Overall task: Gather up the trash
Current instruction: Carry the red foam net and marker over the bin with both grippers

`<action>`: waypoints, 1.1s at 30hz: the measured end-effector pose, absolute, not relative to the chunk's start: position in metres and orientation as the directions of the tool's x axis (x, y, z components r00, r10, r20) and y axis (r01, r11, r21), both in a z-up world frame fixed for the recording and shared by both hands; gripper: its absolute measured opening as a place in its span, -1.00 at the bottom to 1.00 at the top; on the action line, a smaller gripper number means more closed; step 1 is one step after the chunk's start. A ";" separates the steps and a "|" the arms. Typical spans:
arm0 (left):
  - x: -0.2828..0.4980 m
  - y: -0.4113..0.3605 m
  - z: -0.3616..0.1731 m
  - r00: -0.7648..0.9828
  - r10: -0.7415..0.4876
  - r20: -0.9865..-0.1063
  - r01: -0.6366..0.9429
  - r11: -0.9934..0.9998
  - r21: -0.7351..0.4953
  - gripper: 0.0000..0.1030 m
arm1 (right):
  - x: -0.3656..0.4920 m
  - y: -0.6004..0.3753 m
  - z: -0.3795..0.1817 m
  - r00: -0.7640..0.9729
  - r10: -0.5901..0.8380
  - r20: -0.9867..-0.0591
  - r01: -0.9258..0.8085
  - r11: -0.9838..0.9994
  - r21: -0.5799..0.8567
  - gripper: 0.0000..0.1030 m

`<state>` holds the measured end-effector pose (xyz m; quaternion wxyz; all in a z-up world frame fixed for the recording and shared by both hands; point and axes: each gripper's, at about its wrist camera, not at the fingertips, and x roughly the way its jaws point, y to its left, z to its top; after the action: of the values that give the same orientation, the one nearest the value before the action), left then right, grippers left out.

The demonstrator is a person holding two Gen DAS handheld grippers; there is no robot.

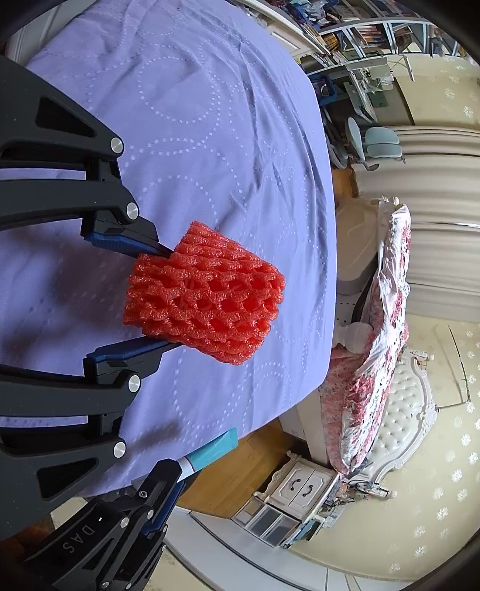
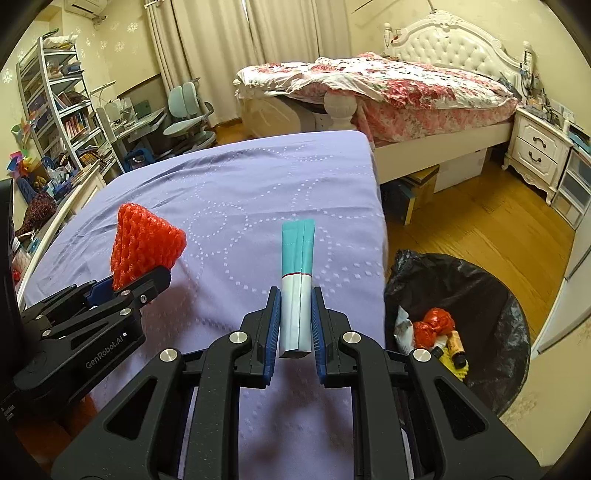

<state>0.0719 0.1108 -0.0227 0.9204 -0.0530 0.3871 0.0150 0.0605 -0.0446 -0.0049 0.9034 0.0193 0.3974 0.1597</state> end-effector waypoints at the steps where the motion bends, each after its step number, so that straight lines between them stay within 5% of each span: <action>1: 0.071 0.108 -0.022 0.701 -0.017 -0.713 -0.064 0.994 -0.086 -0.22 | 0.057 -0.048 -0.005 0.637 0.301 -0.710 -0.268 0.950 0.162 -0.68; 33: 0.071 -0.018 -0.032 0.696 -0.142 -0.704 0.171 0.985 -0.030 -0.21 | 0.024 -0.175 -0.010 0.716 0.136 -0.684 -0.006 0.982 0.189 -0.68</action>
<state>0.0707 -0.0176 -0.0319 0.9206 0.0188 0.3808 -0.0851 0.0241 -0.1745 -0.0100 0.9224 0.0867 0.3745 0.0386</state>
